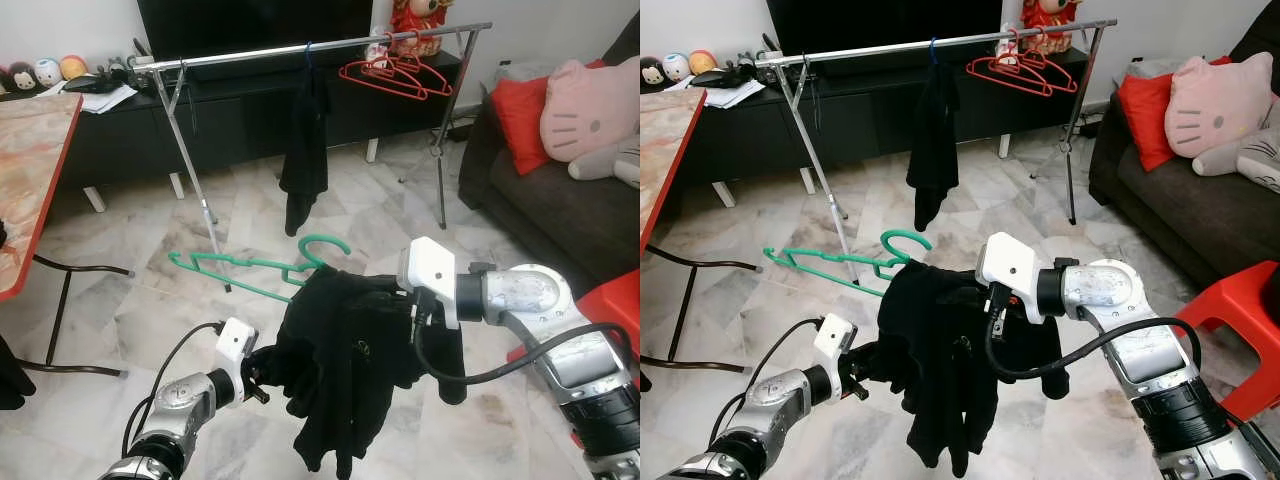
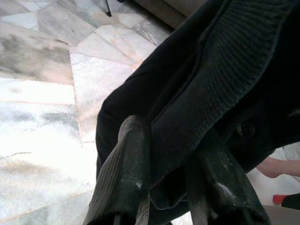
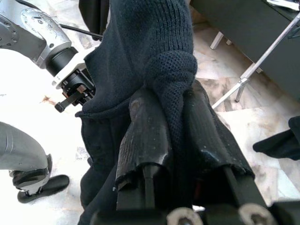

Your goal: Hang hanger

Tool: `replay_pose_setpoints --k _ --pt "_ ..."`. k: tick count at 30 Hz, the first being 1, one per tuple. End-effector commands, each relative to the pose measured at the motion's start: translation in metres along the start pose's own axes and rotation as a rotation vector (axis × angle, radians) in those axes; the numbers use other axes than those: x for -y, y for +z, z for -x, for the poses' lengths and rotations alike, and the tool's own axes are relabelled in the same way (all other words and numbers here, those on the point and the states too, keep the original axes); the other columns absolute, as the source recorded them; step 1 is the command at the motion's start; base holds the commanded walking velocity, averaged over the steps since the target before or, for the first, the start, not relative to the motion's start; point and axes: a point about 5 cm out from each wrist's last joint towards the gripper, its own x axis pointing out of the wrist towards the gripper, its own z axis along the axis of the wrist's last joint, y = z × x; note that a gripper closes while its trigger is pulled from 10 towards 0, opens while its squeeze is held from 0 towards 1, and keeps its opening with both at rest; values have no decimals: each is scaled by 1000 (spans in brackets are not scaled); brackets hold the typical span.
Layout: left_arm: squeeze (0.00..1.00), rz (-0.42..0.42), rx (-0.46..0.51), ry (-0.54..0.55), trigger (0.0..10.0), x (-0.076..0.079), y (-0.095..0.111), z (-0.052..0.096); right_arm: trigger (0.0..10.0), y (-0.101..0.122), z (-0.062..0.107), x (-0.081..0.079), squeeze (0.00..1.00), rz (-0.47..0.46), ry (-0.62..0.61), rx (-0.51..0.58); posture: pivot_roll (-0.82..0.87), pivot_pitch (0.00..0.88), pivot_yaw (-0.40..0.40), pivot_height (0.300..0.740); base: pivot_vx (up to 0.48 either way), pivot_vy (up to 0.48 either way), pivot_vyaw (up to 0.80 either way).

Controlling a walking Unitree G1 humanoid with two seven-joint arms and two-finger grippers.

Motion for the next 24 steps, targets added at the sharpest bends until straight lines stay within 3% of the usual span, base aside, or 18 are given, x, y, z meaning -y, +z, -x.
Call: replay_pose_setpoints --k 1,20,24 --pt "0 8 -10 0 0 0 -2 1 10000 10 3 6 0 25 -25 27 -183 0 -28 740 0 0 0" --pt "0 27 -7 50 0 -2 -5 2 10000 7 1 8 0 10 -47 27 -177 0 -30 740 0 0 0" --pt "0 -32 -74 128 0 -9 -9 6 10000 -1 4 8 0 15 -59 -15 -177 0 -30 740 0 0 0"
